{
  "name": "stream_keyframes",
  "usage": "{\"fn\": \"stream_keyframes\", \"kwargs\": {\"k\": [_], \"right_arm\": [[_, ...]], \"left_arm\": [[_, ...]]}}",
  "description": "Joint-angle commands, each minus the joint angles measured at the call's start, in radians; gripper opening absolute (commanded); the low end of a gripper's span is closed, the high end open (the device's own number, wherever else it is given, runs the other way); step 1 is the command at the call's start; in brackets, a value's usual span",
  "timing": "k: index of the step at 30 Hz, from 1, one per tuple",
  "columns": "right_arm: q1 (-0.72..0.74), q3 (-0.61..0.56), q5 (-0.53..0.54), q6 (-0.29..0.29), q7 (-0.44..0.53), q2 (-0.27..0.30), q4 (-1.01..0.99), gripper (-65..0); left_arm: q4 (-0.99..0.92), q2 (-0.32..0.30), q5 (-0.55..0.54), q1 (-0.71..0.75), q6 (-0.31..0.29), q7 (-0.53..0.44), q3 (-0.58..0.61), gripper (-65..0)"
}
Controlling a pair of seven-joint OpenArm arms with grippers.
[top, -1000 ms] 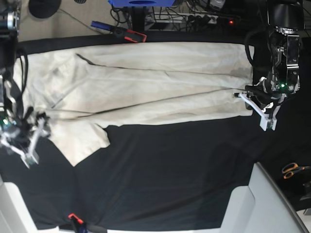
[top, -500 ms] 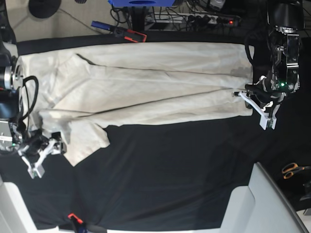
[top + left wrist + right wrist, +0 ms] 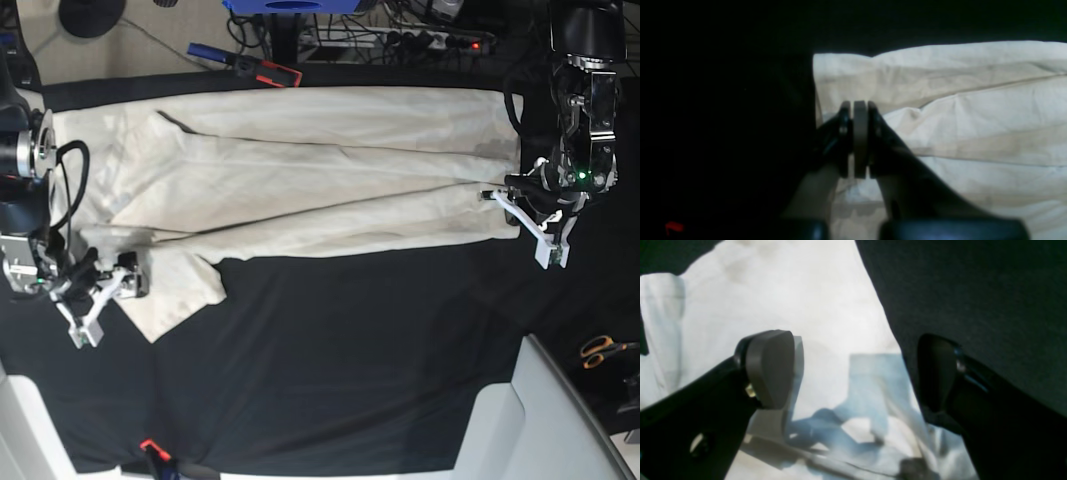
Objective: Fold the T-shirt properly
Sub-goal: 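Release and move the right gripper to grasp the sleeve edge, then fold the sleeve part over the body with the right gripper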
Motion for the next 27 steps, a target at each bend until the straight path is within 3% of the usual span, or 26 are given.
{"fn": "stream_keyframes", "kwargs": {"k": [1, 4, 11, 13, 21, 27], "right_arm": [[0.031, 0.002, 0.006, 0.005, 0.012, 0.01, 0.012, -12.3], [0.031, 0.001, 0.006, 0.005, 0.012, -0.004, 0.01, -20.7], [0.031, 0.001, 0.006, 0.005, 0.012, -0.005, 0.009, -59.0], [0.031, 0.001, 0.006, 0.005, 0.012, -0.004, 0.014, -65.0], [0.027, 0.001, 0.006, 0.001, 0.009, -0.004, 0.107, -65.0], [-0.019, 0.001, 0.006, 0.001, -0.219, -0.002, 0.359, -65.0]], "left_arm": [[0.018, -0.016, -0.003, -0.012, 0.003, -0.017, -0.007, -65.0], [0.018, -0.016, -0.003, -0.012, 0.003, -0.017, -0.007, -65.0], [0.018, -0.016, -0.003, -0.012, 0.003, -0.017, -0.007, -65.0], [0.017, -0.016, -0.003, -0.012, 0.003, -0.017, -0.007, -65.0], [0.02, -0.016, -0.003, -0.012, 0.003, -0.017, -0.007, -65.0], [0.02, -0.016, -0.003, -0.012, 0.003, -0.016, -0.007, -65.0]]}}
